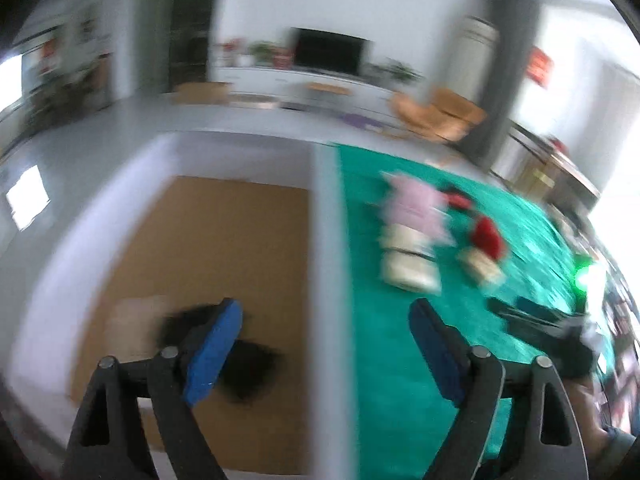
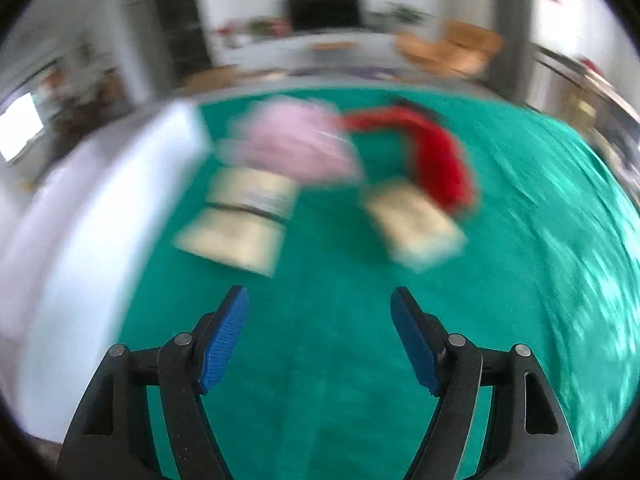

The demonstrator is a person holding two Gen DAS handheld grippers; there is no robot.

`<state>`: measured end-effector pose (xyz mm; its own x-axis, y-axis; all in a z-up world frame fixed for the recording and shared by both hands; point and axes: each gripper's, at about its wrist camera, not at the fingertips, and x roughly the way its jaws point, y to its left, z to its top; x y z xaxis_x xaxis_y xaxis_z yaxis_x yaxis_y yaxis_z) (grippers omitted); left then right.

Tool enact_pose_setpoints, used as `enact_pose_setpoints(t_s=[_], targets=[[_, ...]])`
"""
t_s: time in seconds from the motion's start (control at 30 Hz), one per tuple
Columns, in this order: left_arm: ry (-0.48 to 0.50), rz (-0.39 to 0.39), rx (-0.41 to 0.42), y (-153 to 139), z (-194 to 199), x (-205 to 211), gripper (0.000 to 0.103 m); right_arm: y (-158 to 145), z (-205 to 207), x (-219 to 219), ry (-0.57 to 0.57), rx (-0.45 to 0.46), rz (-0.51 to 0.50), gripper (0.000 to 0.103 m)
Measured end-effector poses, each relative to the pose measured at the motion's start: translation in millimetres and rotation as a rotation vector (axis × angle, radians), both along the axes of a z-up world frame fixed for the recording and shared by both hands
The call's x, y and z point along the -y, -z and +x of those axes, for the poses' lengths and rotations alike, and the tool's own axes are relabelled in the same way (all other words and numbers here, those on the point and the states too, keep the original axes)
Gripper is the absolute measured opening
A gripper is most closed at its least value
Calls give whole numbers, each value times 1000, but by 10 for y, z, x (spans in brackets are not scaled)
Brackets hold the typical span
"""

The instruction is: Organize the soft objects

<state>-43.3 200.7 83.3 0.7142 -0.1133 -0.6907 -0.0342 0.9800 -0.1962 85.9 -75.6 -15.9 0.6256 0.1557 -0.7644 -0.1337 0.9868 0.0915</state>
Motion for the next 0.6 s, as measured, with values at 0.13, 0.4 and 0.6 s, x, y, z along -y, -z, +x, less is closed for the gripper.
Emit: enact_pose_setpoints(t_s=[0.13, 0.4, 0.6], targets=[[185, -30, -107, 392, 270, 792, 92, 219, -100, 722, 152, 16, -91, 77], [286, 89, -252, 1331, 863, 1665, 92, 356, -30, 1410, 295, 9, -197, 76], [284, 222, -210, 1464, 1122, 1863, 97, 496, 71, 1514, 299, -24, -115, 76]])
